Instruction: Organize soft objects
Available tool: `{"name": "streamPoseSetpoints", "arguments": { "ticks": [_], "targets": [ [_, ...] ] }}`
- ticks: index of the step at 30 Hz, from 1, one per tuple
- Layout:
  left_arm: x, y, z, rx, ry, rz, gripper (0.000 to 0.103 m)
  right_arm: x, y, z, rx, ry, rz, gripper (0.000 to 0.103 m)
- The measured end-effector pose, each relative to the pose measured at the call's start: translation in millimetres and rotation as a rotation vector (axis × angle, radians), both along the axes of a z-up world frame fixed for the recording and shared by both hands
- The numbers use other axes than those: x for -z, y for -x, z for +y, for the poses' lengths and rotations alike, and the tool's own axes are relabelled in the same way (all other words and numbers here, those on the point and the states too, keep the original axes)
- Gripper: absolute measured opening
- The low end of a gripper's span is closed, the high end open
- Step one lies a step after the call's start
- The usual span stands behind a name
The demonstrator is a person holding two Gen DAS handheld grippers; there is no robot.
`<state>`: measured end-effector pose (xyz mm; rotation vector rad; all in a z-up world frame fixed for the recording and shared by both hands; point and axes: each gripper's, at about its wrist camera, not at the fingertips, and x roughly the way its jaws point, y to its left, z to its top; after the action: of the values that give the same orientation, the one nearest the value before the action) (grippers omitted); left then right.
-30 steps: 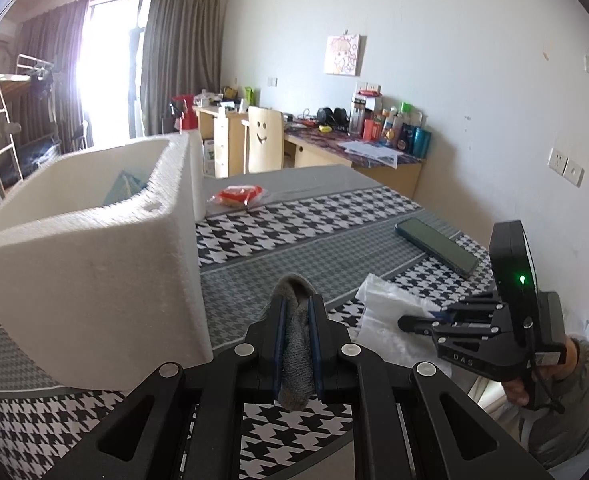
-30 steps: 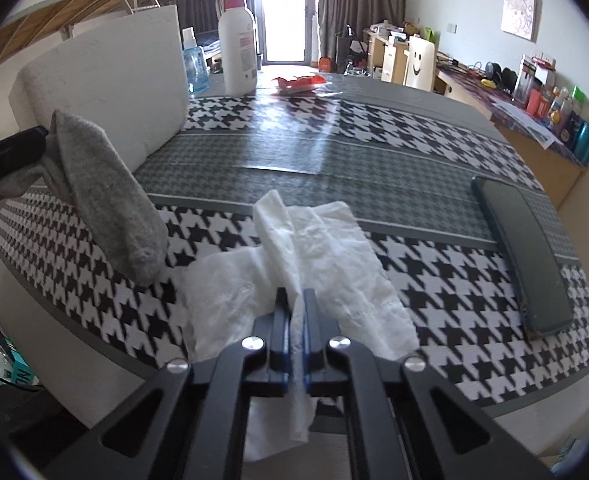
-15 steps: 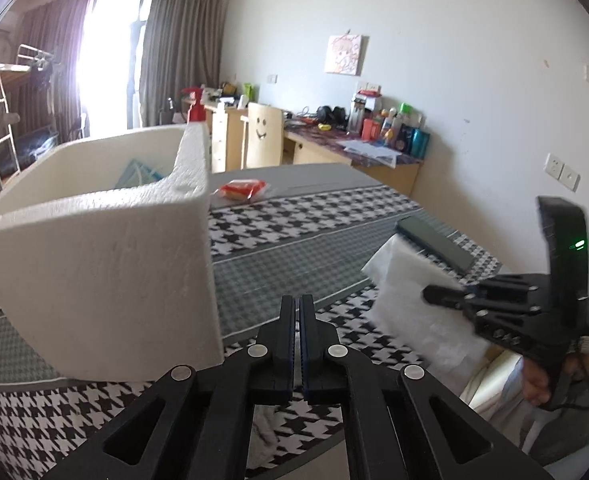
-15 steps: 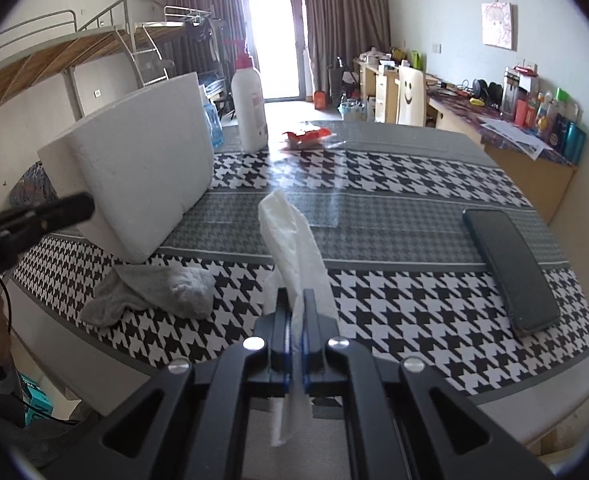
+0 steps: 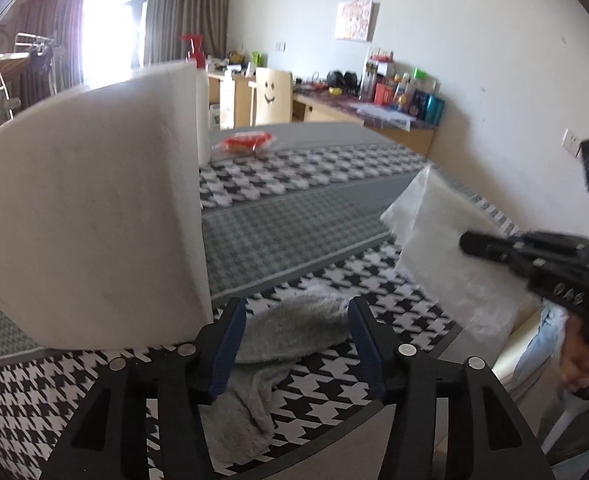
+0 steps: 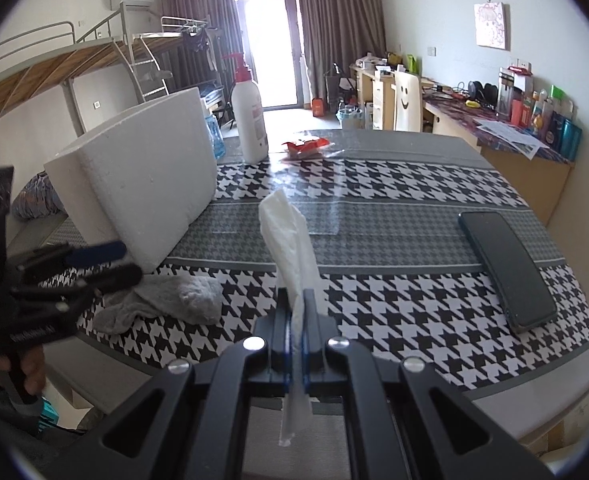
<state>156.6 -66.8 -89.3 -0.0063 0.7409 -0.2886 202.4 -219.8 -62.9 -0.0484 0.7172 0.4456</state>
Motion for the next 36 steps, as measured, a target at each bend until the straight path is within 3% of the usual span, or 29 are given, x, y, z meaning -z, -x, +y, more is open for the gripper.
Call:
{"name": "streamPoseSetpoints", "arguments": {
  "ticks": [13,23,26,28,29,36],
  "targets": [
    [28.7,-16.2,-7.2,-0.021,-0.046,0.082,0.055,1.7,-0.2,-3.7,0.004,-0.013,0.006,0.006],
    [33.6,-19.2,-18.8,-0.014,-0.109,0.064,0.055,2.3,-0.8,-3.9,-0.003,-0.022,0.009,0.006],
    [33.9,-19.2,-21.7,-0.024,-0.132,0.055,0.039,2.6,0.2,-3.1,-0.001,-0.024,0.009,0.006],
    [33.5,-22.4,-14.6,-0.033,-0.109,0.059,0.016,2.5,0.4,-3.3,0.000,-0.026,0.010,0.006],
    [33.4,-25.1,-11.1,-0.041,-0.101,0.063,0.011,2.3,0.5,-2.9,-0.001,-0.026,0.010,0.006],
    [23.8,-21.7,-5.5,-0.009,-0.055,0.060,0.010,0.5,1.9,-1.9,-0.004,-0.032,0.003,0.006]
  ]
}}
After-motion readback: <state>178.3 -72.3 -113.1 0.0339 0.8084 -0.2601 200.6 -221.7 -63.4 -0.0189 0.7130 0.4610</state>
